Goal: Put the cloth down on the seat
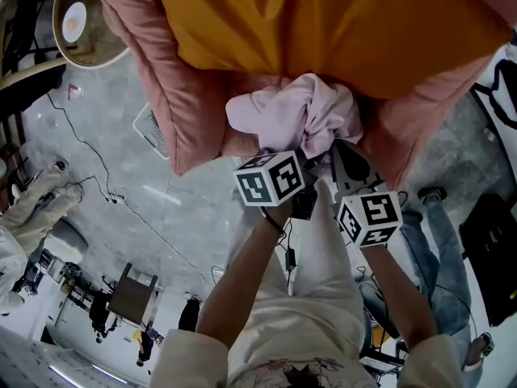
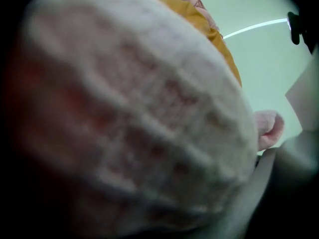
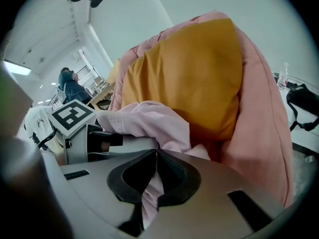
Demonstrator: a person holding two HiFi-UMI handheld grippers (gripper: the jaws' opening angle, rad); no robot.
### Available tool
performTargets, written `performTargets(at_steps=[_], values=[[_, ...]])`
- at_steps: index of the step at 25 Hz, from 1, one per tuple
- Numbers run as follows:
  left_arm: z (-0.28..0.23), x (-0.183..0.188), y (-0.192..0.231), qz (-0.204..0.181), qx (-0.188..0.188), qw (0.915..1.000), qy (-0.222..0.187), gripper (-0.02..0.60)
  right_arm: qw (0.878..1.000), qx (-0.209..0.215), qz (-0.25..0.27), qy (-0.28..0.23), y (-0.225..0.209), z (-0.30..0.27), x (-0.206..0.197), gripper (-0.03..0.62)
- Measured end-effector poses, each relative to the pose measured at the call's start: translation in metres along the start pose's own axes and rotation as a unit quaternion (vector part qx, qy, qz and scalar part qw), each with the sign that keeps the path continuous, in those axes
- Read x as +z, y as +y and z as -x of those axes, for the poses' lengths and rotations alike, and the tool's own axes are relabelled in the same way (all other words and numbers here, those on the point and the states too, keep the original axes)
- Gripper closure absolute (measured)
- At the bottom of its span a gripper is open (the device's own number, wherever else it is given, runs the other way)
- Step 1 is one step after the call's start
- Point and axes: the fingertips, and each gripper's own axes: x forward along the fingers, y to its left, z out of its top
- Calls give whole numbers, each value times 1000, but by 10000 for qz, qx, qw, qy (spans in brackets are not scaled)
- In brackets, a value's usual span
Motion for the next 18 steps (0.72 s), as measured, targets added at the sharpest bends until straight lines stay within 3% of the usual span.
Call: performTargets(at_steps=[4, 9, 18], values=[[-10, -1, 11, -10, 30, 10000, 80, 215, 9999, -42, -67, 88, -5, -13, -11, 569], [-25, -8, 33, 303, 145, 9991, 254, 207, 9997, -35, -30, 230, -10, -28, -24, 569], [-37, 7, 54, 601, 483, 9969, 136, 189, 9993, -175, 12, 336, -23, -63, -22, 569]])
